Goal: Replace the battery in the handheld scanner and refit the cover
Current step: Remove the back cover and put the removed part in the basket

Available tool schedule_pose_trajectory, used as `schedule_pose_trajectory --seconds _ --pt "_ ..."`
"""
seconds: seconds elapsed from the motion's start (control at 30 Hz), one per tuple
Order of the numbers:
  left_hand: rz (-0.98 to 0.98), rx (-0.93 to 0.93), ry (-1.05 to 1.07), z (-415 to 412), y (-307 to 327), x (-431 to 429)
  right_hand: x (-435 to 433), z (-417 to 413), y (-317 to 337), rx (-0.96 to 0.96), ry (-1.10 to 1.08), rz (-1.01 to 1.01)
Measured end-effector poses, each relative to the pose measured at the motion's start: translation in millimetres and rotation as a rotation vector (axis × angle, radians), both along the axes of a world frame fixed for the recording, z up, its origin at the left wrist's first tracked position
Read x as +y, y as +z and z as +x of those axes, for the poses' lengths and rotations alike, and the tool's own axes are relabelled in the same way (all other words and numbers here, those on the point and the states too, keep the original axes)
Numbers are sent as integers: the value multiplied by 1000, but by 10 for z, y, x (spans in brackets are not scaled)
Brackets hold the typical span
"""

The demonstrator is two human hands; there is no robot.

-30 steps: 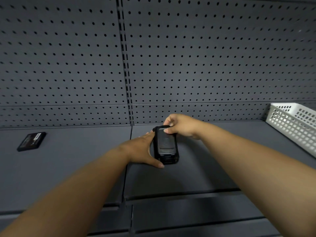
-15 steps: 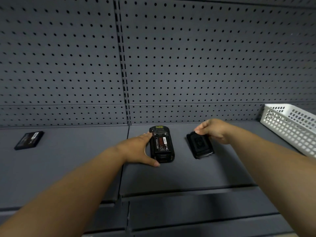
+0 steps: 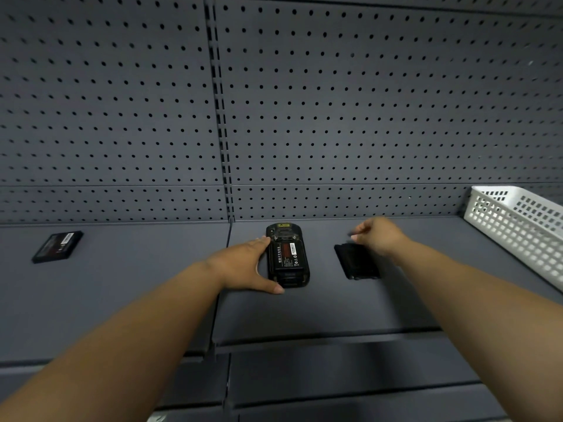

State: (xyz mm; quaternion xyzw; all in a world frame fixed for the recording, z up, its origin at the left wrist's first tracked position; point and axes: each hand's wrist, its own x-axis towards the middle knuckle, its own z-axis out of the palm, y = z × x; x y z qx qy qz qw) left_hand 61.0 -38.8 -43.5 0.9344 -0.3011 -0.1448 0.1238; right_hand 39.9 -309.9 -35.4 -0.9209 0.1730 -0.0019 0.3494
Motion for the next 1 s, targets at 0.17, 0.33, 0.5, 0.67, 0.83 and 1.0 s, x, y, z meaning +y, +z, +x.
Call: schedule_pose_trajectory --seconds 0.17,0.33,0.5,0.67,0.83,1.0 --pt "9 -1 2 -8 4 1 355 2 89 -112 188 -177" --pt "7 -4 11 -18 -1 3 791 -66 152 -64 496 -294" --pt "12 -9 7 -23 -4 -1 886 -50 98 11 589 -440" --pt "16 -9 4 -17 10 -8 896 -58 126 -17 653 -579" --pt "22 -20 -4 -28 35 -15 900 -138 122 -83 778 -778" --pt "16 -24 -7 -27 41 -13 893 -176 120 -165 759 -797"
